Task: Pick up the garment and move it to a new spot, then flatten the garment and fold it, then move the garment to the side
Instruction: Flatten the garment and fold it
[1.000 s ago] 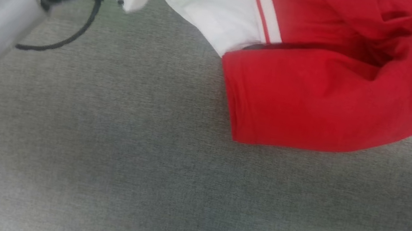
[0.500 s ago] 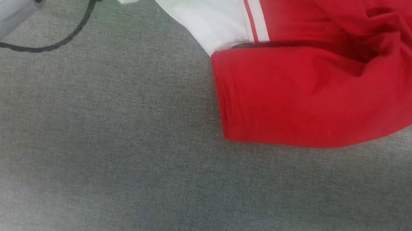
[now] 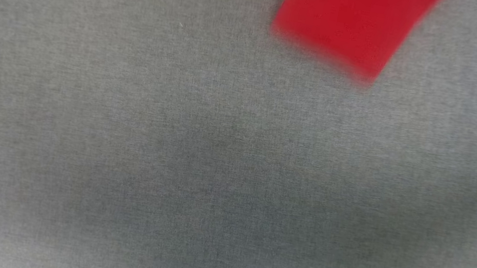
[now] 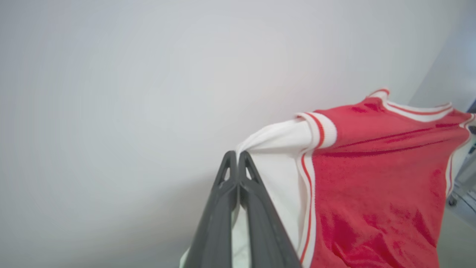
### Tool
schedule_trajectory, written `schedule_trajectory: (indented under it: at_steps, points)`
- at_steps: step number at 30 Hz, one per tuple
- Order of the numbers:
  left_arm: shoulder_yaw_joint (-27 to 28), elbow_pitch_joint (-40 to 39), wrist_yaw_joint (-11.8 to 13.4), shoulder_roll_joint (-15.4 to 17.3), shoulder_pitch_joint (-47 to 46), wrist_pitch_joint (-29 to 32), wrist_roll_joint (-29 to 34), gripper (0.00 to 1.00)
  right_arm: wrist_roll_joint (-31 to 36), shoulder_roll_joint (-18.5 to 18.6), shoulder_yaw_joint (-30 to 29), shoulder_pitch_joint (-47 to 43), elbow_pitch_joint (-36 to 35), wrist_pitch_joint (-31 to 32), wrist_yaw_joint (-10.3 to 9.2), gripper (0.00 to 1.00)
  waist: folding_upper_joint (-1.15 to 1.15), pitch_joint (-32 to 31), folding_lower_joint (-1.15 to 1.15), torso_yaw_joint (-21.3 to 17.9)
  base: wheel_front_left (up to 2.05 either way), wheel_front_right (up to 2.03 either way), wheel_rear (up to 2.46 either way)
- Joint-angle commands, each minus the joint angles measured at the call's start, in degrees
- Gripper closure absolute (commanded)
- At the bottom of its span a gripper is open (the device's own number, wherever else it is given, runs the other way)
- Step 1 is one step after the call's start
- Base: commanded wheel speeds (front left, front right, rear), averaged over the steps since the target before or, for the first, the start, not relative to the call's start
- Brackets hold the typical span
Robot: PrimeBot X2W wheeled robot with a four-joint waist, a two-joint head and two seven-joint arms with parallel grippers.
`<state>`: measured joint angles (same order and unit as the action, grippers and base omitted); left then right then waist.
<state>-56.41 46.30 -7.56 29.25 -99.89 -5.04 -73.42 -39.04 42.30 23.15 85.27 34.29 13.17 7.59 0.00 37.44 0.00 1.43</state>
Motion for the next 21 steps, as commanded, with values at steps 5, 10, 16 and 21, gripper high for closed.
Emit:
schedule_trajectory:
  at_steps: [5, 10, 16, 21]
  points:
    - [6.41, 6.69, 0.21, -2.06, -7.39, -8.22, -2.74, 1.0, 8.24, -5.04, -5.61, 12.29, 11.15, -9.12, -0.22, 1.0, 0.0, -4.53, 0.0, -0.31, 0.0, 0.0, 0.0]
    - [6.32, 3.6, 0.2, -1.32, -3.31, -8.6, -5.1, 1.0, 8.92, -7.14, -2.98, 12.56, 15.52, -10.1, -0.21, 1.0, 0.0, -7.35, 0.0, -0.24, 0.0, 0.0, 0.0]
    - [2.39, -9.57, 0.19, 4.31, 11.6, -7.51, -9.46, 1.0, 2.95, -4.62, 3.54, 1.42, 11.61, -9.92, -0.2, 1.0, 0.0, -9.88, 0.0, -0.04, 0.0, 0.0, 0.0]
    - [-0.56, -24.05, 0.18, 11.1, 29.12, -8.48, -14.61, 1.0, -4.63, -0.05, 7.92, -14.79, 2.52, -8.38, -0.16, 1.0, 0.0, -11.42, 0.0, -0.26, 0.0, 0.0, 0.0]
